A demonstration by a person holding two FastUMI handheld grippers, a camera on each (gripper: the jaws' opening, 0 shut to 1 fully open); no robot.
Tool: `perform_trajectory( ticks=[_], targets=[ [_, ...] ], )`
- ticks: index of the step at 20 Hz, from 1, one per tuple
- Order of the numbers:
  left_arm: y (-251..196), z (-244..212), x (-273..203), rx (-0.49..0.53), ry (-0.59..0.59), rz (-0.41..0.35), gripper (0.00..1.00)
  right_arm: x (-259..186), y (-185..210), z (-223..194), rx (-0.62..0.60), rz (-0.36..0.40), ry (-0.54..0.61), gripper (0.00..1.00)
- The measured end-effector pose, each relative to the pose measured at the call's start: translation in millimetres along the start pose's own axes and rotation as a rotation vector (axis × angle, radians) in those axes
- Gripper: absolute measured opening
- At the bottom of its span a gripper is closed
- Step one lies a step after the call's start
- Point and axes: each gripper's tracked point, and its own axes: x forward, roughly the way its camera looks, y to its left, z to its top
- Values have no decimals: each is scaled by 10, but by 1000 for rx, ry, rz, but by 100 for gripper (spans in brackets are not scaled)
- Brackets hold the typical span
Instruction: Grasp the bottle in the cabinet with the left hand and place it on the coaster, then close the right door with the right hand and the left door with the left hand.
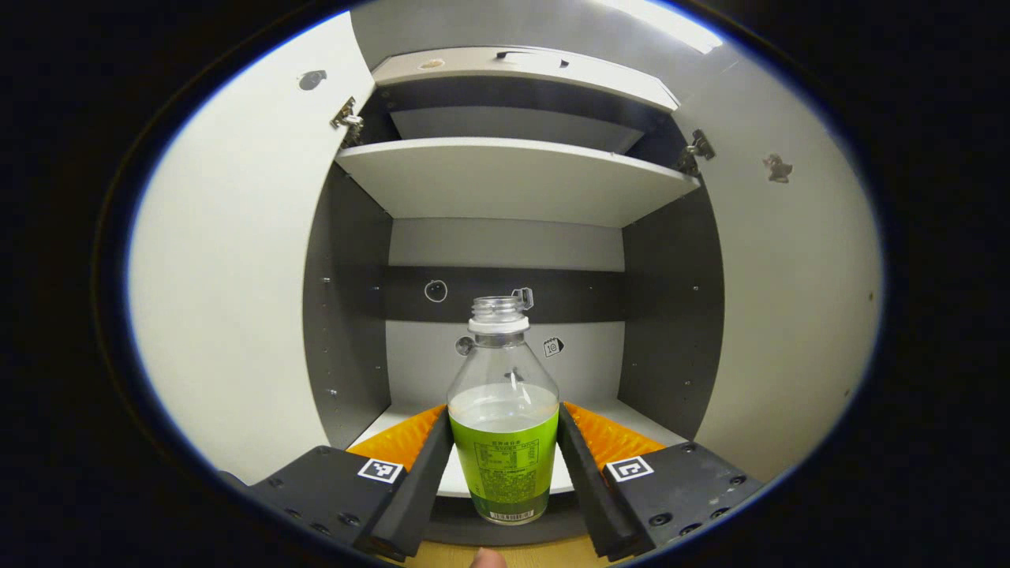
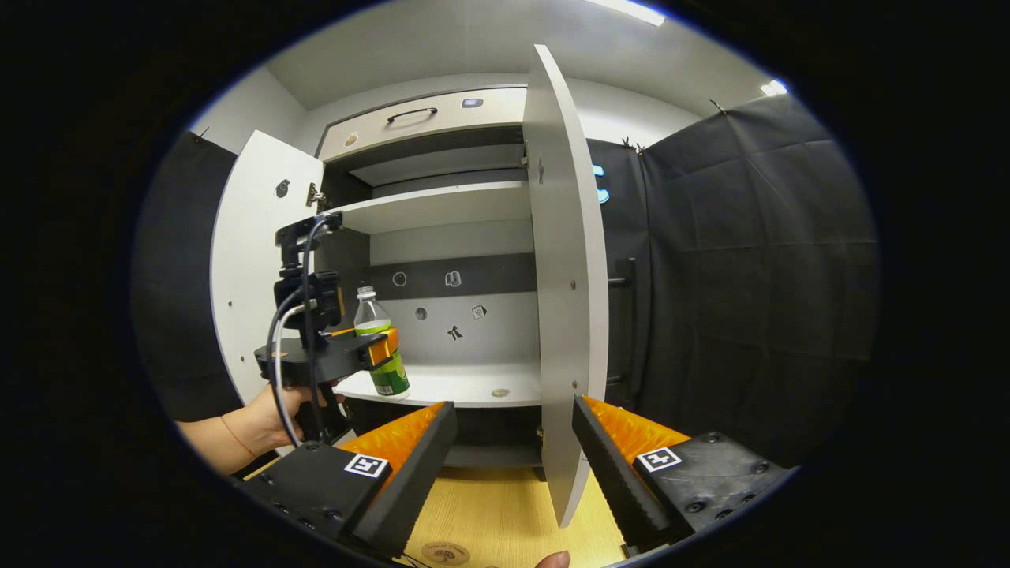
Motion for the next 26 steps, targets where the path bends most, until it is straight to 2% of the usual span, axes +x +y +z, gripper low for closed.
perform_trajectory(
  ticks=[9, 17, 26],
  targets=[
    [-6, -717, -1067, -46, 53, -42, 79, -251, -31, 39, -7, -9, -15, 98],
    [-357, -1659, -1868, -29, 114, -130, 79, -389, -80, 33, -30, -35, -16, 98],
    [-844, -2544, -2278, -3, 171, -256, 79, -443, -94, 24, -46, -39, -6, 98]
  ],
)
